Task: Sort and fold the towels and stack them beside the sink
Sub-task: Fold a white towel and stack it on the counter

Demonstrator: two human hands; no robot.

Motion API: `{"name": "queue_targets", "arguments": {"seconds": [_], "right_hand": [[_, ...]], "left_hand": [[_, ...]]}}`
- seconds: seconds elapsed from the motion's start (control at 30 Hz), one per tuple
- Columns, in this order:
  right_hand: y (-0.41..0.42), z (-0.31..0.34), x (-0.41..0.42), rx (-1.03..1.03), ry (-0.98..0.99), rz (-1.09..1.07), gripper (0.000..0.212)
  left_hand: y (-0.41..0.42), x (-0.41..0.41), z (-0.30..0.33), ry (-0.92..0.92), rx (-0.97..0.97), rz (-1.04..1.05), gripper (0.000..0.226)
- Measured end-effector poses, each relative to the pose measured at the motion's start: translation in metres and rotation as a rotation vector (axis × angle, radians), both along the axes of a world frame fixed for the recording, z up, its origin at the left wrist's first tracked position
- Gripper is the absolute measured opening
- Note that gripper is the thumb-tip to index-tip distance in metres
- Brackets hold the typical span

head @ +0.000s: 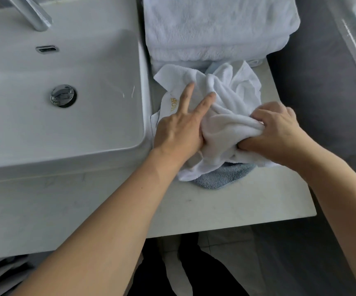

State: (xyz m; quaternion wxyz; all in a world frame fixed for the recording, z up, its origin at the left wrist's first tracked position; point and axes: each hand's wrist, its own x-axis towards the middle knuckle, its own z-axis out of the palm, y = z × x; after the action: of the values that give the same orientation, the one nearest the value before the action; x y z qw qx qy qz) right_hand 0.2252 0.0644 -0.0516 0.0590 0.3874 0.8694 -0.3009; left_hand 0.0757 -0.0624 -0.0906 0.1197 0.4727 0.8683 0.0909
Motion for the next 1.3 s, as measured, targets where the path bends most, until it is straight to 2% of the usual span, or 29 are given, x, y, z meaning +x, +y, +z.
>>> {"name": "queue_targets", "arguments": {"seconds": [0.1,0.23,0.3,0.37,0.43,0.47,0.57,0.6,0.67,0.73,0.8,0.87,1.1,1.3], "right_hand": [[-0.011,0.016,0.002,-0.221,0.184,0.042,0.032],[-0.024,0.004,0.011,-0.407,0.380,-0.105,0.032],[-0.031,-0.007,0.017,-0.608,0.412,-0.201,0.045],[-0.039,-0.013,0.024,-0.796,0.322,-0.174,0.063],[-0.046,-0.015,0.029,-0.905,0.229,-0.017,0.060],[-0.050,-0.016,0.032,-0.938,0.202,0.027,0.053],[-0.060,-0.020,0.033,-0.987,0.152,-0.013,0.042],[-0.062,-0.021,0.032,-0.997,0.129,-0.020,0.040],[-0.067,-0.022,0.030,-1.032,0.054,-0.024,0.038],[-0.072,-0.022,0.027,-1.069,-0.027,-0.031,0.039],[-0.080,-0.021,0.023,-1.091,-0.092,-0.014,0.039],[-0.091,-0.019,0.015,-1.100,-0.149,0.017,0.037],[-0.176,-0.016,-0.045,-0.971,-0.311,0.101,0.041],[-0.276,-0.010,-0.103,-0.904,-0.238,0.087,0.043]], "left_hand": [[-0.006,-0.004,0.003,0.002,0.185,-0.041,0.034],[-0.021,0.000,0.008,-0.188,0.508,0.125,0.018],[-0.027,0.003,0.004,-0.345,0.477,0.229,0.012],[-0.035,0.004,-0.002,-0.538,0.390,0.324,0.012],[-0.043,0.006,-0.008,-0.654,0.293,0.380,0.014],[-0.048,0.008,-0.010,-0.628,0.240,0.399,0.016],[-0.058,0.018,-0.011,-0.327,0.109,0.520,0.042],[-0.061,0.023,-0.011,-0.284,0.082,0.545,0.051],[-0.065,0.029,-0.011,-0.355,0.017,0.601,0.059],[-0.070,0.025,-0.017,-0.493,-0.037,0.608,0.053],[-0.082,0.018,-0.021,-0.632,-0.028,0.511,0.036],[-0.099,0.012,-0.020,-0.670,-0.008,0.400,0.028],[-0.196,-0.025,-0.010,-0.482,0.063,0.235,0.019],[-0.295,-0.083,0.007,-0.366,0.176,0.208,0.018]]}}
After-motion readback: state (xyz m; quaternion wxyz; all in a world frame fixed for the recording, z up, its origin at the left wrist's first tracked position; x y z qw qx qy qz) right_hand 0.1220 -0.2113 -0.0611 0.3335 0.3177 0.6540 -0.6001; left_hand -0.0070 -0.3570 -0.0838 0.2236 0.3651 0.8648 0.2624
